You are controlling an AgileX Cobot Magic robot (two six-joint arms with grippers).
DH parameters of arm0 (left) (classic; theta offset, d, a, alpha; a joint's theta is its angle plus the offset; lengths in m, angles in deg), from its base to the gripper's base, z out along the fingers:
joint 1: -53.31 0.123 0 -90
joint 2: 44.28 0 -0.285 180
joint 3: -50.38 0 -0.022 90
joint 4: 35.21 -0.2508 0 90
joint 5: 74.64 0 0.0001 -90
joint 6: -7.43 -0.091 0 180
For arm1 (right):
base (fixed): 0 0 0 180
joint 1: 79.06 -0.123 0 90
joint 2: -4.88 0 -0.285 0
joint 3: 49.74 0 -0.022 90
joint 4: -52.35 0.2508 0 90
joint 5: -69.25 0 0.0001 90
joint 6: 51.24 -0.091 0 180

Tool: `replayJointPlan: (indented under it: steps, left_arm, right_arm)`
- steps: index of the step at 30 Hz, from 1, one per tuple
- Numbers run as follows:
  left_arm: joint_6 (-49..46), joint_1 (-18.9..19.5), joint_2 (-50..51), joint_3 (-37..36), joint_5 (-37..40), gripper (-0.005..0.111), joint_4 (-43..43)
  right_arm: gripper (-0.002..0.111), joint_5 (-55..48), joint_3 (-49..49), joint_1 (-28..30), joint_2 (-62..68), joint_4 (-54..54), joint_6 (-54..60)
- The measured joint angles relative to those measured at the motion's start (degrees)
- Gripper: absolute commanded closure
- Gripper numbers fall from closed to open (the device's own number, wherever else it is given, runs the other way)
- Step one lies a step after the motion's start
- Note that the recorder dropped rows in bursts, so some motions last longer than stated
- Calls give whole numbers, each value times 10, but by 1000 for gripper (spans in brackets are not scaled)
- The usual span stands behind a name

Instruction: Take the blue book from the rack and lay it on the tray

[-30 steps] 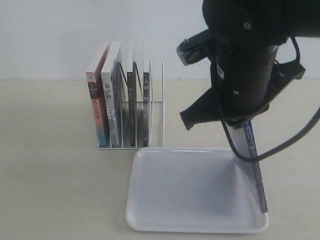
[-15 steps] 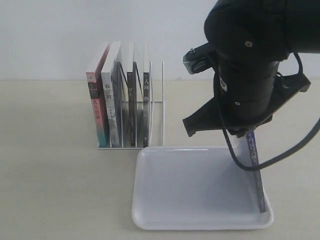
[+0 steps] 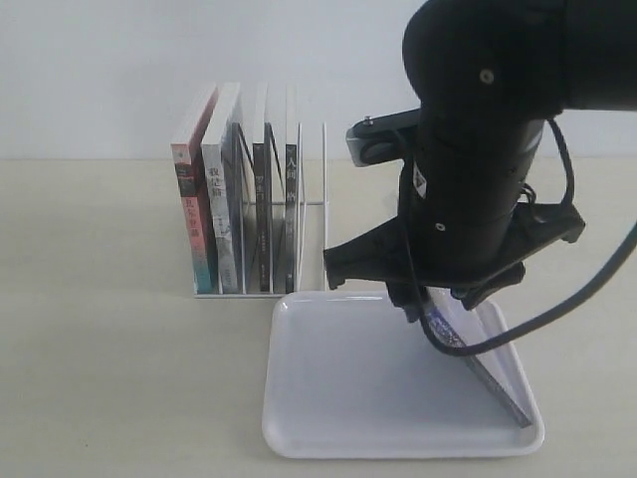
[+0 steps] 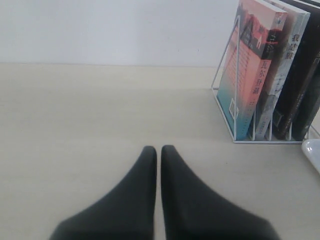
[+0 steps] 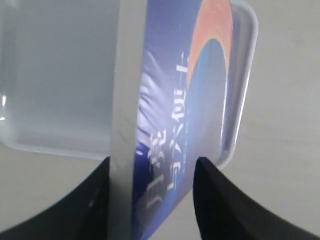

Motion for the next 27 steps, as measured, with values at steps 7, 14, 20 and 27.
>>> replayJointPlan:
  steps: [7,14,20,27]
  left_arm:
    - [0,0,0,0,0,103,0]
    - [0,0,0,0,0,103,0]
    - [0,0,0,0,0,103,0]
    - [0,0,0,0,0,103,0]
  right_arm:
    - [62,6,-77,0,2,32,0]
    - [108,8,-107,0,2,44,-9]
    - [108,7,-107,0,2,46,-9]
    - [108,7,-107,0,2,46,-11]
